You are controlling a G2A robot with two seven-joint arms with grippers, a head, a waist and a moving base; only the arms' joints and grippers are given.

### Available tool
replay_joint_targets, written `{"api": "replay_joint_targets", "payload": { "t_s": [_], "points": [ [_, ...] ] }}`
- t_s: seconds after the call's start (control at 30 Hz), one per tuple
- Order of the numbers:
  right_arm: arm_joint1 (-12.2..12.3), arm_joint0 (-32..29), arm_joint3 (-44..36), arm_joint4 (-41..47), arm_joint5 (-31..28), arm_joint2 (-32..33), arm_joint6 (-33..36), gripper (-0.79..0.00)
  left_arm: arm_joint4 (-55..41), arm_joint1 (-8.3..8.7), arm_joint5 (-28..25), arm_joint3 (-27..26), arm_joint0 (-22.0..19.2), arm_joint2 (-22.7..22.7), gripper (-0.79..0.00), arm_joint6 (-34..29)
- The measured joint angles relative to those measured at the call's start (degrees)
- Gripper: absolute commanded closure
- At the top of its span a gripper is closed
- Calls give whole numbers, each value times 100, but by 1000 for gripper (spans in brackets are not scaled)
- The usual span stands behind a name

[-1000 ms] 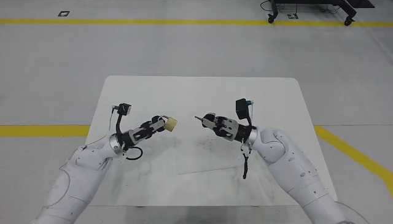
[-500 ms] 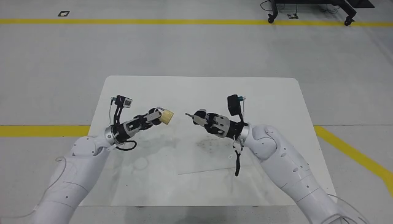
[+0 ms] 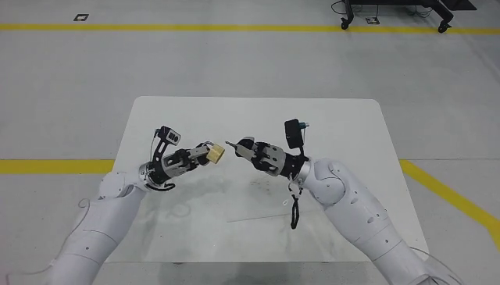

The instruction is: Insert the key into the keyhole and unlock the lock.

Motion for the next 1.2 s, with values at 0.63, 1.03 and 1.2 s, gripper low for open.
{"api": "replay_joint_targets", "payload": {
  "t_s": [0.63,1.03,1.2],
  "points": [
    [-246,391,746,-161,-362,-445,-484,0,-82,-186,321,284,-215,69,0,-691],
    [-358,643,1155,-81,-469,-474,-648,0,175,-209,414,65,-119,-84,0,-785],
    [-385,704,1215,-58,-469,-459,-639,0,268,-215,431,10,-85,-149,0,-801]
  ]
}}
